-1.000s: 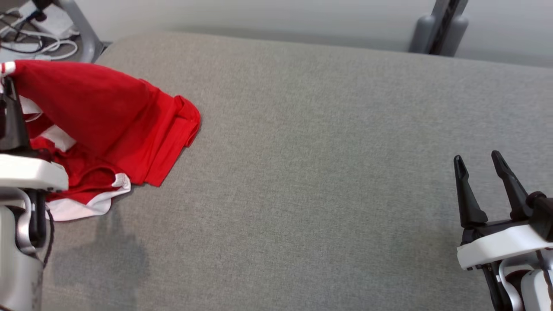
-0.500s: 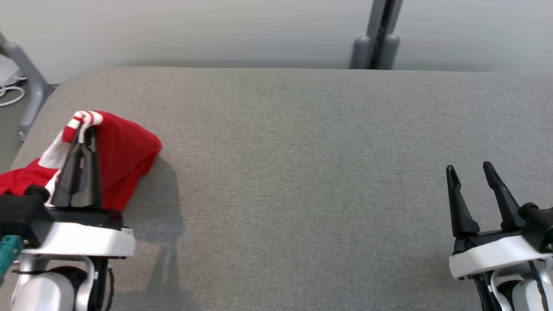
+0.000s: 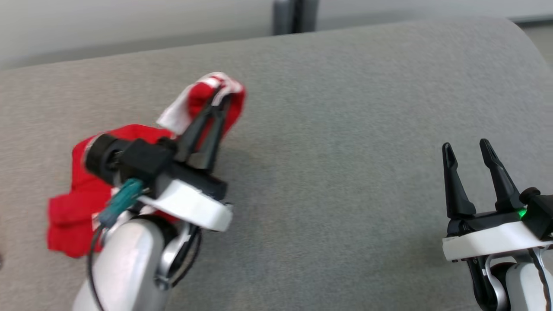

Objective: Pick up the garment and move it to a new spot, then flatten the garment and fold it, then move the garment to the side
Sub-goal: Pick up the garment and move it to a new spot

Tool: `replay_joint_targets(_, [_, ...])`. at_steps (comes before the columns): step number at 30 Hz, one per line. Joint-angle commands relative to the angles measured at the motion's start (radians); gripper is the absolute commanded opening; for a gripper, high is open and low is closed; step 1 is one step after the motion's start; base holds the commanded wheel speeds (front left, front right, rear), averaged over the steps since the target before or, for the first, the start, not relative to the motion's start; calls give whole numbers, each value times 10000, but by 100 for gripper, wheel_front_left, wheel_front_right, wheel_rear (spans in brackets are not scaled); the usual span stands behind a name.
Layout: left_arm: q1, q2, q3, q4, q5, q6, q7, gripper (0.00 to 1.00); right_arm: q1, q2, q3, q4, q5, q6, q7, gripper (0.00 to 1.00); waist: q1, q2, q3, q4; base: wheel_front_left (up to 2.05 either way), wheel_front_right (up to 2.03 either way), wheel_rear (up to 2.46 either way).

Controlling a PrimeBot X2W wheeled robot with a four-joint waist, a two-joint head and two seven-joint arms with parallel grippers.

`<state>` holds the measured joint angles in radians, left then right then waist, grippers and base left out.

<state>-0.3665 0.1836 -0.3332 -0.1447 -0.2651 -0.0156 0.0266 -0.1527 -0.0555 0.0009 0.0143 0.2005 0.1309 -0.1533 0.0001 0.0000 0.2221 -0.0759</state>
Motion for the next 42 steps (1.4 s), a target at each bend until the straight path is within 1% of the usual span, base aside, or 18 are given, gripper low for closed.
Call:
replay_joint_targets(1, [-297,-73,-190,179,112,-124,36,0,-133,-8,-20,63,76,-3,-125,100,-1,0,717,-884,0,0,0])
replay_joint_targets(4, [-926,-479,-979,1231,213,-463,137,0,-327,23,54,347,253,-3,-384,100,-1,0,1134,-1633,0,0,0])
replay_joint_targets(7, [-1158,-680,-1413,2205,151,-632,163,0,-416,30,123,597,452,-3,-569,100,-1,0,1364,-2027,0,0,0])
replay_joint_targets(11, [-1301,-845,-1861,3351,74,-792,70,0,-470,31,192,883,684,-3,-769,100,-1,0,1520,-2291,0,0,0])
replay_joint_targets(14, [-1439,-885,-2110,3988,10,-880,-71,0,-506,31,184,1039,737,-3,-864,100,-1,0,1570,-2318,0,0,0])
replay_joint_targets(15, [-1457,-913,-2178,4137,-27,-894,-118,5,-513,30,163,1079,761,-3,-884,100,-1,0,1571,-2299,0,0,0])
replay_joint_targets(16, [-1438,-952,-2245,4262,-89,-915,-174,42,-513,30,122,1117,767,-3,-902,100,-1,0,1564,-2257,0,0,0])
replay_joint_targets(17, [-1431,-974,-2315,4359,-92,-945,-246,74,-520,29,82,1156,754,-3,-918,100,-1,0,1534,-2200,0,0,0])
replay_joint_targets(18, [-1444,-994,-2363,4397,-137,-972,-410,92,-538,29,38,1188,737,-3,-941,100,-1,0,1494,-2141,0,0,0])
replay_joint_targets(19, [-1405,-1010,-2396,4446,-197,-965,-518,100,-559,29,19,1222,713,-3,-954,100,-1,0,1435,-2077,0,0,0])
replay_joint_targets(25, [-857,-1054,-2375,4174,-581,-925,-1038,100,-477,22,-140,1347,513,-3,-957,100,-1,0,840,-1516,0,0,0])
replay_joint_targets(27, [-698,-935,-2203,3963,-645,-751,-1180,100,-412,24,-211,1336,450,-3,-920,100,-1,0,620,-1267,0,0,0])
replay_joint_targets(32, [-126,-611,-1433,3428,-967,-105,-1443,100,-211,20,-388,1216,243,-3,-754,100,-1,0,118,-656,0,0,0])
replay_joint_targets(33, [98,-425,-1069,3257,-1078,184,-1524,100,-175,20,-422,1131,149,-3,-666,100,-1,0,-7,-439,0,0,0])
replay_joint_targets(35, [294,-226,-690,3106,-1183,459,-1641,100,-90,17,-465,1057,76,-3,-577,100,-1,0,-118,-248,0,0,0])
replay_joint_targets(36, [492,-42,-315,3021,-1338,652,-1755,100,-26,22,-471,997,23,-3,-496,100,-1,0,-217,-80,0,0,0])
replay_joint_targets(40, [849,280,374,2915,-1593,1008,-1964,100,78,15,-500,814,-120,-3,-319,100,-1,0,-427,242,0,0,0])
replay_joint_targets(42, [948,348,520,2877,-1650,1101,-2027,100,129,-5,-506,781,-157,-3,-274,100,-1,0,-481,319,0,0,0])
